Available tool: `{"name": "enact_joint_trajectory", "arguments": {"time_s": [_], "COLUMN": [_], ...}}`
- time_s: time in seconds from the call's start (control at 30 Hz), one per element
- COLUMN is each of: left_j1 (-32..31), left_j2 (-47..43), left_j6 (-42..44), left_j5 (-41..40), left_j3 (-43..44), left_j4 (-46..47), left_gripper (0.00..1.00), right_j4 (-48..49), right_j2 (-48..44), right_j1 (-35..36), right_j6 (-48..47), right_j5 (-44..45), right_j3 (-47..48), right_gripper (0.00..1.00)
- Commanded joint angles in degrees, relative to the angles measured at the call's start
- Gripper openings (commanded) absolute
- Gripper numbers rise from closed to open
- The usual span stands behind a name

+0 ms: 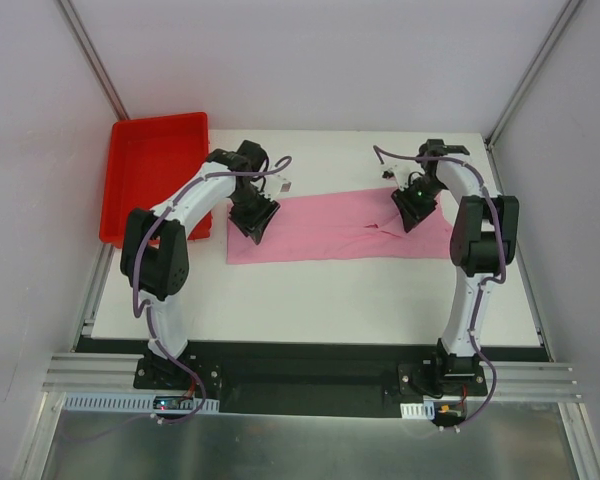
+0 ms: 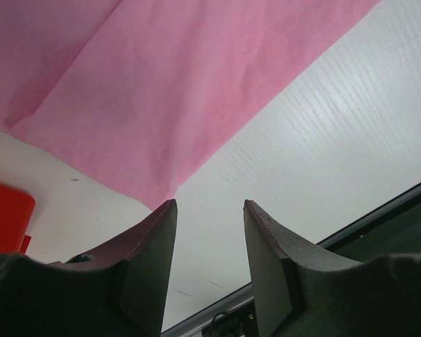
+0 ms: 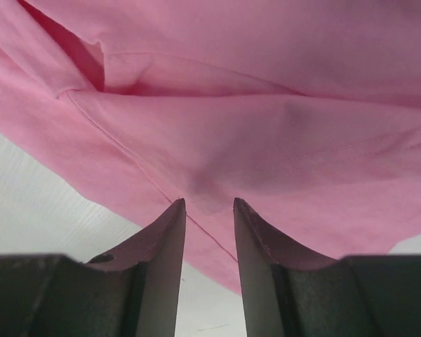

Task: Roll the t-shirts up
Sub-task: Fold the T-shirt at the center of the board.

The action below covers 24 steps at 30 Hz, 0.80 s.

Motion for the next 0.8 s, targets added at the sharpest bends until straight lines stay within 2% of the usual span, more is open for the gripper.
{"name": "enact_joint_trajectory", "arguments": {"time_s": [0.0, 0.37, 0.77], "left_j1": [0.1, 0.1, 0.1], "left_j2": [-3.3, -1.2, -0.3], "left_j6": [1.2, 1.2, 1.1], "left_j5": [-1.7, -1.5, -1.8], "left_j3": [-0.4, 1.7, 2.6], "left_j4": [-0.9, -0.9, -0.9], "left_gripper": [0.43, 0.43, 0.43], "right_j4": [-5.7, -5.1, -2.7], "right_j2": [1.2, 0.0, 2.0], "right_j1": [0.8, 0.8, 2.3], "right_j6": [-0.4, -0.2, -0.4], "right_j5": [-0.2, 1.9, 6.6], "right_j3": [2.1, -1.2, -0.3], "right_gripper": [0.37, 0.41, 0.35]}}
